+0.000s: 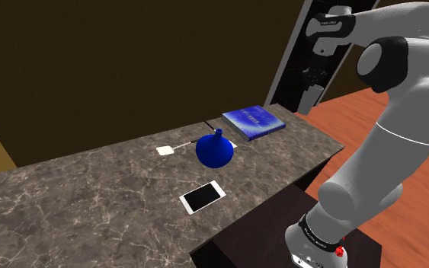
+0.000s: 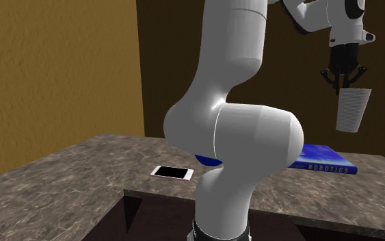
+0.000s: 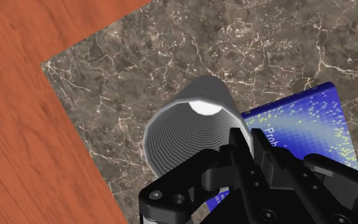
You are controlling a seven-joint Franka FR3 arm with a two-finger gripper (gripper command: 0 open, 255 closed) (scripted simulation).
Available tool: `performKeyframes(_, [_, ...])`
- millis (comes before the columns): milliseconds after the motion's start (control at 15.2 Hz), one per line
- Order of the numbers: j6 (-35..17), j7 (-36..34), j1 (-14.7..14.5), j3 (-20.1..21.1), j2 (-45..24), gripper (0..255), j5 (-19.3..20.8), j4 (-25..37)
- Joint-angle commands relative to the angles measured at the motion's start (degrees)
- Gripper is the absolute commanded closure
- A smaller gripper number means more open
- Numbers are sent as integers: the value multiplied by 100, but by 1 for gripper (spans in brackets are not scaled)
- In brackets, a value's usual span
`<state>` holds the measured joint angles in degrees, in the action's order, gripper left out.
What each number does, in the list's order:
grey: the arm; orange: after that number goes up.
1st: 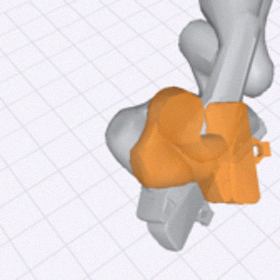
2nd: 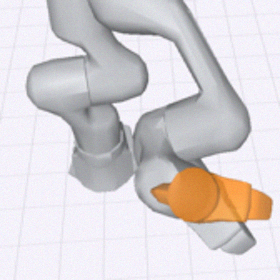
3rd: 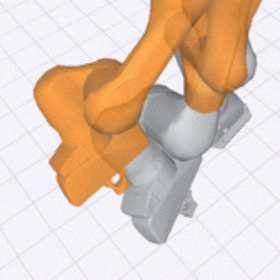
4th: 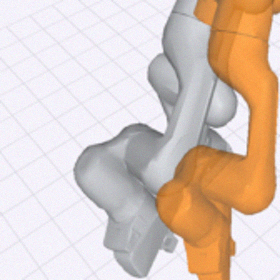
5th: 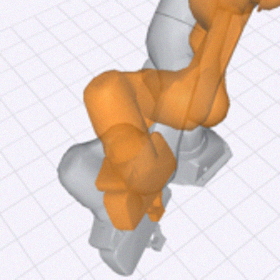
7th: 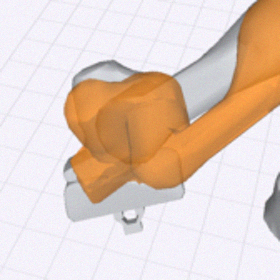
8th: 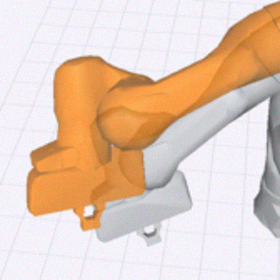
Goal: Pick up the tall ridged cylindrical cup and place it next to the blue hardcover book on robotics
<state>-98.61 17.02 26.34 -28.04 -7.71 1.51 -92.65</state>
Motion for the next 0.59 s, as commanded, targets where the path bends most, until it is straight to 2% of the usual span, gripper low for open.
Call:
performKeyframes(0, [-7, 168, 109, -41, -304, 255, -147, 275])
performKeyframes(528, [-620, 132, 93, -23, -310, 255, -147, -333])
